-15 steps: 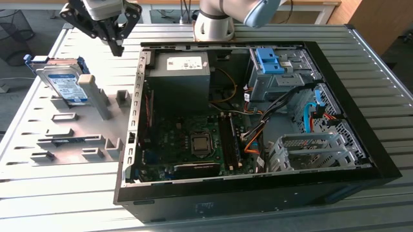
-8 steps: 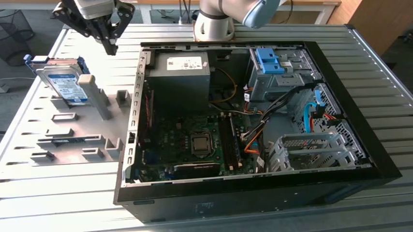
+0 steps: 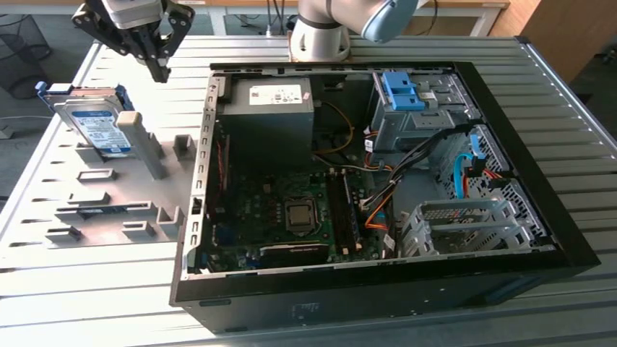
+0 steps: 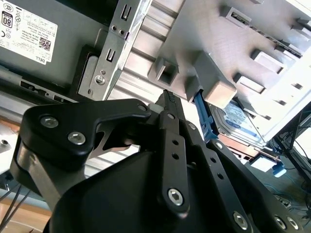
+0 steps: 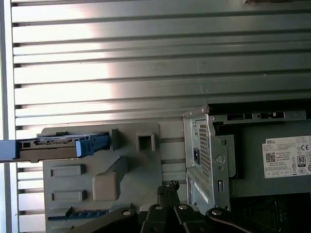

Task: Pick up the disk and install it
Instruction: 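Reach for the disk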

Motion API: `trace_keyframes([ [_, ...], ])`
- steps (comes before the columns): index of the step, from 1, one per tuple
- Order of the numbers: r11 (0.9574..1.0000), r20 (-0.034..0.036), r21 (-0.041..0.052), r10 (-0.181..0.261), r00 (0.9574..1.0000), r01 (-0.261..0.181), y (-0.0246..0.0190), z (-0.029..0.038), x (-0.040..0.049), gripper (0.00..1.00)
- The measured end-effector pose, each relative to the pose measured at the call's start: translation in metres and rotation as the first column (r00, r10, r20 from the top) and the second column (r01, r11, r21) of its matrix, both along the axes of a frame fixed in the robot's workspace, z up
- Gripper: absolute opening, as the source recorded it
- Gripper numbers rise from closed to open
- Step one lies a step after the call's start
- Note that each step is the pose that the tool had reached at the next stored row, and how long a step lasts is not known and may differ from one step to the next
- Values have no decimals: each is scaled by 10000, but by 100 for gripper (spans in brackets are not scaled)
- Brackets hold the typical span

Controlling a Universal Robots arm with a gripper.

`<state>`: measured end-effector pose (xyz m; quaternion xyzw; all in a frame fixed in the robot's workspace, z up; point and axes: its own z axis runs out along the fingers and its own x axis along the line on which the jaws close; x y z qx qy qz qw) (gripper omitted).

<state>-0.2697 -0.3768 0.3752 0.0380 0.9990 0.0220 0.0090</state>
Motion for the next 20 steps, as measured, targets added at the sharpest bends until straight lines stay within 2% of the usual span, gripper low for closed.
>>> trace_keyframes([
  [20,10000,-6,0,0,10000,0,0,-15,-52,11],
])
